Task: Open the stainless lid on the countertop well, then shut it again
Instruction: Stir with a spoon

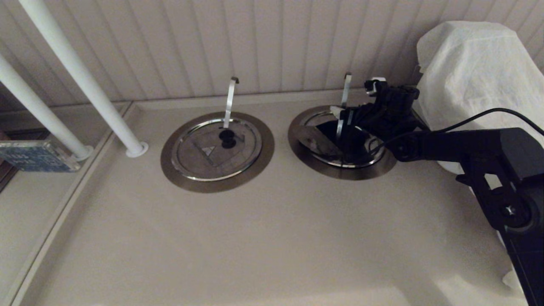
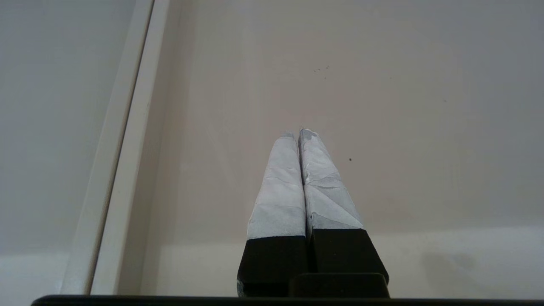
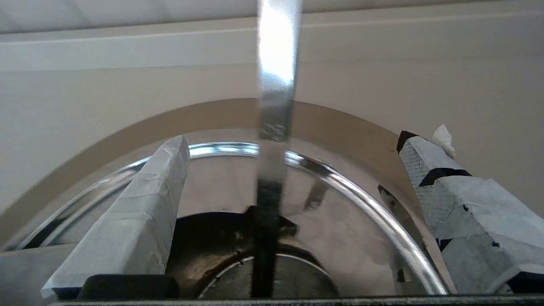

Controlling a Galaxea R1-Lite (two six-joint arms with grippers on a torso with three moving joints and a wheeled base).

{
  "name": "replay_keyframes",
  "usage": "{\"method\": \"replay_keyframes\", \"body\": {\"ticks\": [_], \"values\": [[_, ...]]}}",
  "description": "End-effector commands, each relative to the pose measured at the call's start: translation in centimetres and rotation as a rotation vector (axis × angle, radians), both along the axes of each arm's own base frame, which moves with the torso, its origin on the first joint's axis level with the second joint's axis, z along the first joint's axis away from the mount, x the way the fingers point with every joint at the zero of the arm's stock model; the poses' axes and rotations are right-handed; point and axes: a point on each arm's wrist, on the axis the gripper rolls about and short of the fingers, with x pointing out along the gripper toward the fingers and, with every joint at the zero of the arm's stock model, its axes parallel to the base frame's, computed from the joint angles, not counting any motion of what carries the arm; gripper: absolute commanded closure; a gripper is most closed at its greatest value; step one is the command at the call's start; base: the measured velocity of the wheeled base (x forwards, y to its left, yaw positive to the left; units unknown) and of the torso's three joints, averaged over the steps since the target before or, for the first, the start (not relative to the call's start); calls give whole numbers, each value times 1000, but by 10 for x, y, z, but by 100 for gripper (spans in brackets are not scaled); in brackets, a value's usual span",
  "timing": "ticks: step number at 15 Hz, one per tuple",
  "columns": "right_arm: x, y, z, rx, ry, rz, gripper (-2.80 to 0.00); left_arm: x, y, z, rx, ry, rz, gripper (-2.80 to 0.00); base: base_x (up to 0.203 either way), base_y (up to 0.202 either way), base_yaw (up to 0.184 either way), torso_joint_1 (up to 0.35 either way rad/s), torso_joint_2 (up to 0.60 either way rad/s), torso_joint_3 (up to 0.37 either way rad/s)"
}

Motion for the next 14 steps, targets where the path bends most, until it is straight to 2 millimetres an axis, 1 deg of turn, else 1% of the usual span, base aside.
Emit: {"method": "replay_keyframes", "body": {"ticks": [1,2,3,12,14], "values": [[1,2,-3,0,4,5,-280,0,0,0,0,-1,0,0,0,0,0,0,0,0],[1,3,-5,-1,7,6,-280,0,0,0,0,-1,1,0,0,0,0,0,0,0],[2,4,-6,-7,7,8,0,0,0,0,0,-1,0,0,0,0,0,0,0,0],[0,5,-3,-5,-4,8,0,0,0,0,0,-1,0,0,0,0,0,0,0,0],[0,10,-4,-4,-2,13,0,0,0,0,0,-1,1,0,0,0,0,0,0,0]]}}
